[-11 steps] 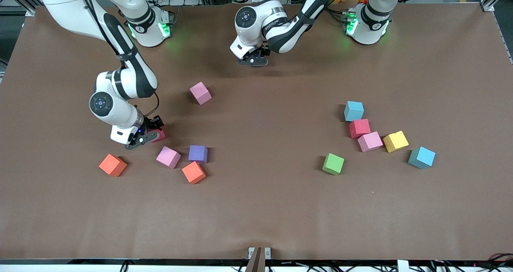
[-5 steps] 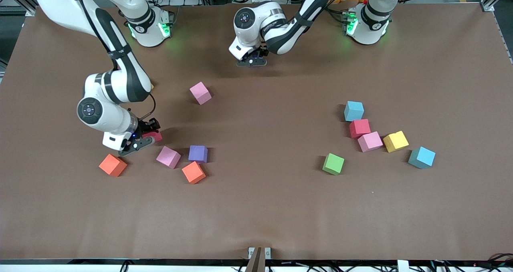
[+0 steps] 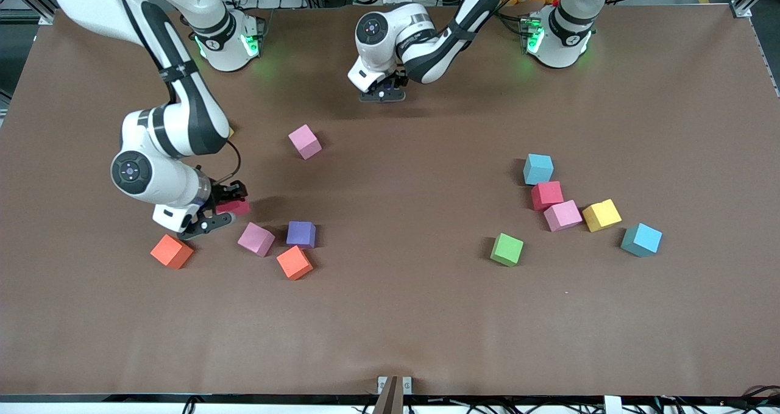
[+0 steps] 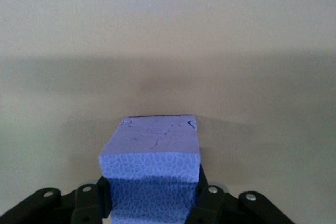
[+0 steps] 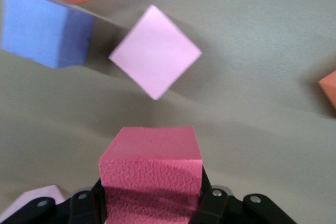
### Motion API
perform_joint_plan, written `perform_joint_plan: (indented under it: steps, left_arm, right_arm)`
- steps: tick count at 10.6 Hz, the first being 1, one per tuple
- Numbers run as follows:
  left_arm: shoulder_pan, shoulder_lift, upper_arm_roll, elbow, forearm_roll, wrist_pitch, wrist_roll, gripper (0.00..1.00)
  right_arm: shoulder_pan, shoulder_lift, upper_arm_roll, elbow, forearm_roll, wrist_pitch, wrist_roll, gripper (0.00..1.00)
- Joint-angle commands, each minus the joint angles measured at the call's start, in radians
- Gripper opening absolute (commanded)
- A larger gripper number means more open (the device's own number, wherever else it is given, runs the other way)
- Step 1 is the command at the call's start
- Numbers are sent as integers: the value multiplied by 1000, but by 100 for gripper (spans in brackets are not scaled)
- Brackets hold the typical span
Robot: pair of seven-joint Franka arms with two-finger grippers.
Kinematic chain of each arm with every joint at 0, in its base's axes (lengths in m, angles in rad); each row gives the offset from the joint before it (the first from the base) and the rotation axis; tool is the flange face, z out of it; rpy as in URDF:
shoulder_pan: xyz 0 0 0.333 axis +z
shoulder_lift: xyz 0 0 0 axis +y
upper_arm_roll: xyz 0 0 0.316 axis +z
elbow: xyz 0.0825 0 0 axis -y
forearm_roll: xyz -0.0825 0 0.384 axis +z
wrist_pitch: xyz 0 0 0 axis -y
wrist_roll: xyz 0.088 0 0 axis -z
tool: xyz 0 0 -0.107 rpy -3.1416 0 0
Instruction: Form number 2 with 11 blocks
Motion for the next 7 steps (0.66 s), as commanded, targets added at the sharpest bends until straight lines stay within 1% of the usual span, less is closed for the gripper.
perform_joint_plan:
  steps: [1,2,3,4,5,7]
  left_arm:
    - [-25,14,33,22,26,8,8,37]
    - [-25,13,33,25,40,6,9,38]
    - [-25,13,33,27,43,8,9,54]
    - [-25,13,33,28,43,6,8,92]
    - [-25,8,33,28,43,6,6,100]
    - [-25,-22,33,27,52,5,5,100]
  right_arm:
    - [76,-43,-1,-6,18,-41,35,0]
    - [111,-48,-1,-6,18,-58,39,0]
    - [142,-57,-1,-6,19,-58,42,0]
    - [150,-60,-2,-6,39,-58,48,0]
    - [150,-69,-2,-12,51,-65,50,0]
    - [177,-108,-2,-27,51,-101,94,0]
